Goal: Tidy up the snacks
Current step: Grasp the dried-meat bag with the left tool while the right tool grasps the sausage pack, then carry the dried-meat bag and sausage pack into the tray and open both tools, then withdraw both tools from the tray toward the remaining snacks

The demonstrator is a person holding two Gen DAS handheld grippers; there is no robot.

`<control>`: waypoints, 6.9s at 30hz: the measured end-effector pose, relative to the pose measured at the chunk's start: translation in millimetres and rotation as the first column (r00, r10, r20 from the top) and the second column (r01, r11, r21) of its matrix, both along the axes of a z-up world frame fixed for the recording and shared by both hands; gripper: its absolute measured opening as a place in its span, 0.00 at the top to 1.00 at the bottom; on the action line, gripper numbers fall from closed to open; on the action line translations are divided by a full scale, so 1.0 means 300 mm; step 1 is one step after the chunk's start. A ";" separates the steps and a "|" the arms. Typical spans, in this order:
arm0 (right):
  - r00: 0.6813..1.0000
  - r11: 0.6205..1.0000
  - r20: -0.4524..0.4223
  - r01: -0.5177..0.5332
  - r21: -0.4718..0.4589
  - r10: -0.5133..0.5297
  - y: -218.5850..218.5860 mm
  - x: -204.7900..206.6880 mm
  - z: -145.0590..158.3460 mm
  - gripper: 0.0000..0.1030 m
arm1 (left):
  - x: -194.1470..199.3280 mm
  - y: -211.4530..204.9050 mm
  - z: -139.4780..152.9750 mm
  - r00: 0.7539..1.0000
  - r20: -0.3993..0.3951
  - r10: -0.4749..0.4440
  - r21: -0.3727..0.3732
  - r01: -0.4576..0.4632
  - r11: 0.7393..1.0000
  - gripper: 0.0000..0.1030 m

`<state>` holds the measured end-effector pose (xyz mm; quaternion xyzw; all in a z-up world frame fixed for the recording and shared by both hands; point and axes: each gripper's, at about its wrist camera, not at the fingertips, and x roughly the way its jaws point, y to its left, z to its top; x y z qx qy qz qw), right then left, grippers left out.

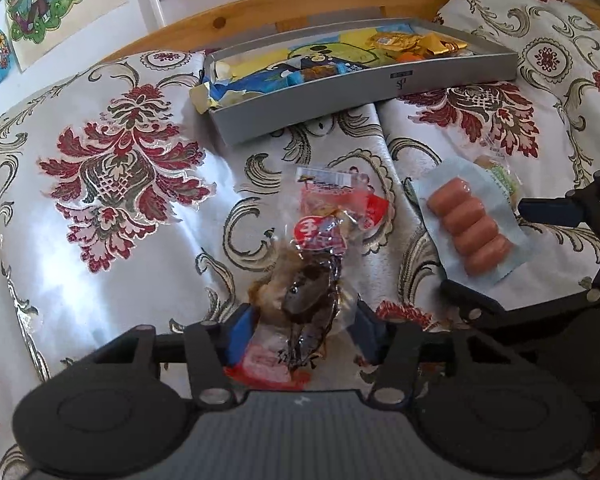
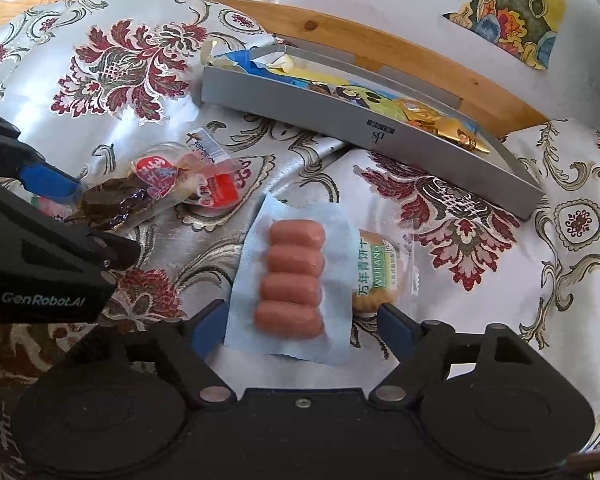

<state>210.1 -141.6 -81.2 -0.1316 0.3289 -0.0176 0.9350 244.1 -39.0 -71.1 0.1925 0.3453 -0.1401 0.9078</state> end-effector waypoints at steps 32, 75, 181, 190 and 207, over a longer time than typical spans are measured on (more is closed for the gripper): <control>0.997 0.998 0.026 -0.066 -0.005 0.066 0.003 -0.041 0.014 0.45 | -0.028 0.001 0.068 0.986 -0.080 0.146 -0.100 -0.154 0.983 0.52; 0.979 0.938 0.139 -0.095 -0.332 0.148 0.027 -0.049 -0.015 0.46 | -0.090 -0.045 0.123 0.976 0.136 0.170 -0.057 -0.164 0.985 0.53; 0.903 0.992 0.424 -0.023 -0.126 0.075 -0.544 0.458 0.257 0.83 | 0.563 -0.443 0.243 0.959 -0.020 0.283 -0.293 -0.276 0.915 0.52; 0.925 0.984 0.376 -0.017 0.175 -0.051 -0.634 0.474 0.319 0.68 | 0.552 -0.347 0.275 0.945 -0.095 0.314 -0.422 -0.324 0.847 0.29; 0.856 0.959 0.503 -0.029 0.283 -0.122 -0.630 0.222 0.547 0.09 | 0.287 -0.193 0.495 0.896 0.124 0.426 -0.563 -0.290 0.774 0.01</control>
